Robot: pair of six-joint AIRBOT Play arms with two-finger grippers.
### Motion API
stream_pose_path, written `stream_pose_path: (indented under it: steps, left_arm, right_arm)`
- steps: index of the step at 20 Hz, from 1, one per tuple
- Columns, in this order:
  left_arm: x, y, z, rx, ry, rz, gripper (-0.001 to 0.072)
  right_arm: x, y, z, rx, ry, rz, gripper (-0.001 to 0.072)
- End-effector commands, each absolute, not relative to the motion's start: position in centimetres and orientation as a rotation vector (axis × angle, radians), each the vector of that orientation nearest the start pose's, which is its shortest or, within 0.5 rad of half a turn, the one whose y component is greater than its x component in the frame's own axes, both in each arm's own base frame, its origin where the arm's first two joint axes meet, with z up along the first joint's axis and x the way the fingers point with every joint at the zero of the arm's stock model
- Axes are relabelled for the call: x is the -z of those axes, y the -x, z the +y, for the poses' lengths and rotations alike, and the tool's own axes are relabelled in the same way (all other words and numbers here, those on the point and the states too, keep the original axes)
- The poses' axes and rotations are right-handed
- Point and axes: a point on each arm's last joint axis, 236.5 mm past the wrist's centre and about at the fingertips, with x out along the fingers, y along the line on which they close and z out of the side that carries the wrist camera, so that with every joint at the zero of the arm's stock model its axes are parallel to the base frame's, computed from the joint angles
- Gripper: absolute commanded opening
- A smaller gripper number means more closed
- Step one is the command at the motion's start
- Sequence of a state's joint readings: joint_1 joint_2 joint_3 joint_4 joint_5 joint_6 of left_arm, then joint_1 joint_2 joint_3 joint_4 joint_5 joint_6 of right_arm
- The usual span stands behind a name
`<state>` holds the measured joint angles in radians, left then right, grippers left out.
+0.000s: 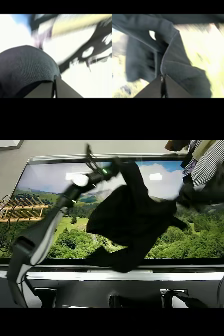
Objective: Fold the clothes and pants, and hang the long-sleeved shirts on hangers.
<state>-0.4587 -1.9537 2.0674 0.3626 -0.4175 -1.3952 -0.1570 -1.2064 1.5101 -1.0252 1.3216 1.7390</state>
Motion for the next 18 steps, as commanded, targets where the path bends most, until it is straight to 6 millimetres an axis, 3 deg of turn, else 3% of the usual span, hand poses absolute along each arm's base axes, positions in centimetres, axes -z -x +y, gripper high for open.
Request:
stream_pose_path:
  steps: [1,3,6,8,9,11,13,16,18]
  left_arm:
    - [-32.0,-58.7,-30.6,0.731,0.787,0.193,0.0014]
    - [-38.3,-57.2,-25.4,0.696,0.713,0.054,0.0014]
    - [-45.7,-52.9,-20.0,0.661,0.584,-0.082,0.0014]
    - [-48.0,-49.3,-18.4,0.674,0.544,-0.064,0.0013]
    - [-47.8,-47.9,-18.0,0.666,0.529,-0.006,0.0013]
    - [-44.7,-45.7,-17.0,0.590,0.482,0.178,0.0014]
    - [-39.7,-43.8,-15.6,0.466,0.440,0.408,0.0013]
    - [-31.3,-40.7,-14.6,0.322,0.385,0.751,0.0014]
    - [-25.4,-38.5,-14.9,0.250,0.339,0.965,0.0014]
  right_arm:
    - [-28.5,-46.9,11.0,-0.324,-0.368,0.709,0.0028]
    - [-34.1,-47.2,12.1,-0.311,-0.247,0.542,0.0028]
    - [-41.1,-45.1,12.7,-0.323,-0.214,0.323,0.0028]
    - [-45.1,-42.5,12.5,-0.349,-0.219,0.214,0.0028]
    - [-46.6,-41.3,12.3,-0.355,-0.213,0.173,0.0028]
    - [-48.0,-39.1,11.9,-0.360,-0.212,0.149,0.0028]
    - [-46.3,-37.9,12.3,-0.375,-0.202,0.231,0.0028]
    - [-40.2,-37.9,13.6,-0.400,-0.217,0.452,0.0028]
    - [-34.2,-37.9,14.3,-0.377,-0.157,0.631,0.0028]
